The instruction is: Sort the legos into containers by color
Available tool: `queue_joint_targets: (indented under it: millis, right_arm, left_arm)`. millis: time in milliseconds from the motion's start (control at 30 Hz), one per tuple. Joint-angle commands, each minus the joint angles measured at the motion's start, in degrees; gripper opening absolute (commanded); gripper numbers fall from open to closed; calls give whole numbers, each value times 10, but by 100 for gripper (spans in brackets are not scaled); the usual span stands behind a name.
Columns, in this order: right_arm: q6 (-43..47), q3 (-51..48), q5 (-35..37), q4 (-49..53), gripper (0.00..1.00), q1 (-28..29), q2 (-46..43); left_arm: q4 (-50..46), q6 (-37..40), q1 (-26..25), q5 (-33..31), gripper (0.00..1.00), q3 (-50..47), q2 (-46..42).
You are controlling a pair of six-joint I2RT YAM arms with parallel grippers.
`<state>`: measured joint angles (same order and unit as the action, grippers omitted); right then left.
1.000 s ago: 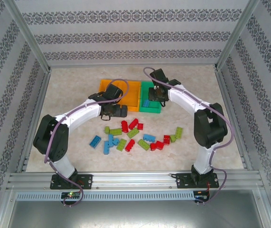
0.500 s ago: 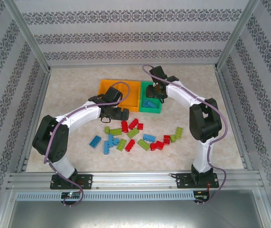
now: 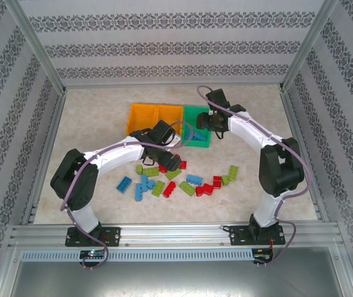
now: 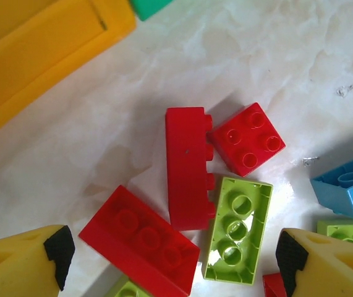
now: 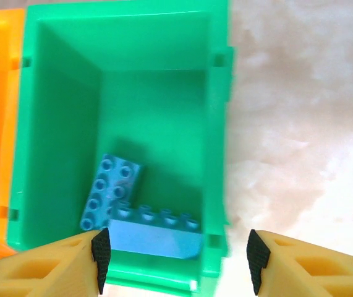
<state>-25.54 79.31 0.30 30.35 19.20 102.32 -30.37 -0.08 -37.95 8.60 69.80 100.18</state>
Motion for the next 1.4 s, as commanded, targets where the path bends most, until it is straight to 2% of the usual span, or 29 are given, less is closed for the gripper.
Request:
queue_joint_targets:
  millis: [0, 300, 533, 733, 1000, 1200, 1367]
  right_arm:
    - [-12, -33, -4, -9, 63, -18, -31]
    - [-16, -88, -6, -19, 65, -53, -82]
    - [-17, -118, -7, -20, 66, -71, -105]
    - [-19, -130, -8, -19, 66, -84, -119]
    - [-18, -142, -8, -20, 66, -86, -126]
    - [-18, -165, -1, -23, 67, -86, -134]
    - [-23, -185, -3, -29, 67, -87, -142]
  left_arm:
    - [-13, 39, -10, 2, 85, 21, 24]
    - [-14, 43, -12, 6, 74, 56, 79]
    - [-28, 52, -11, 11, 53, 75, 110]
    - [-33, 52, -12, 14, 52, 74, 120]
    - [-32, 38, -12, 0, 31, 87, 117]
    - [-40, 23, -11, -31, 25, 101, 90]
    - [-43, 8, -3, -72, 23, 115, 57]
